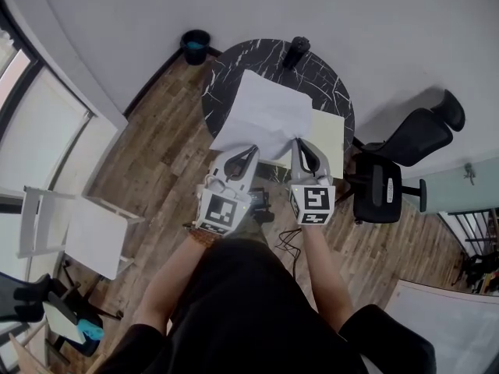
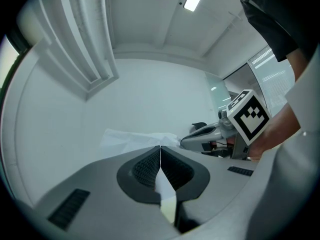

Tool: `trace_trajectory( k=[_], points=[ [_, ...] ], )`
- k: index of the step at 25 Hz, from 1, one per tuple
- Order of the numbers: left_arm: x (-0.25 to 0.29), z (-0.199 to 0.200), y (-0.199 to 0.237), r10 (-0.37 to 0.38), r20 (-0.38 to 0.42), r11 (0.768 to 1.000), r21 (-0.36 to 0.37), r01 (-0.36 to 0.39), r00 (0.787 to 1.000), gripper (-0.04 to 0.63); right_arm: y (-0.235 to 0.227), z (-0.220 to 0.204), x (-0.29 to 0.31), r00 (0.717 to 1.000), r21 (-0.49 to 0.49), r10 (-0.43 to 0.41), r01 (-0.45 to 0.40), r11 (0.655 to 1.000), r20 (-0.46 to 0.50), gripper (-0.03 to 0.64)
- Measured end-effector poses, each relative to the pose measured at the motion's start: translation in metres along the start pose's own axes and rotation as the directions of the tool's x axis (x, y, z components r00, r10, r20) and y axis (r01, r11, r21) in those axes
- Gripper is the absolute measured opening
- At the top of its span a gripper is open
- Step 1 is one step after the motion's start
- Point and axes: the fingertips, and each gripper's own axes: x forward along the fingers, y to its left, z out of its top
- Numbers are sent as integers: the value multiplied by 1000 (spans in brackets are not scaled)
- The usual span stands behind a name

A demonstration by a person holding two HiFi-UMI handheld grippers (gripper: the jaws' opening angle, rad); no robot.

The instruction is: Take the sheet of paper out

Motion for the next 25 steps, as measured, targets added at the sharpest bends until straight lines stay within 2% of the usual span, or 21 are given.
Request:
trace_trajectory(
  k=[7,25],
  points=[
    [-1,7,-5,4,20,1000,2,-4,1000,2,12,30,-19,998,-3,12,-12,1000,65,-2],
    [-13,20,-21,20,51,999,25,-21,999,2,37,44,-48,990,3,58,-59,998,129,-1]
  ],
)
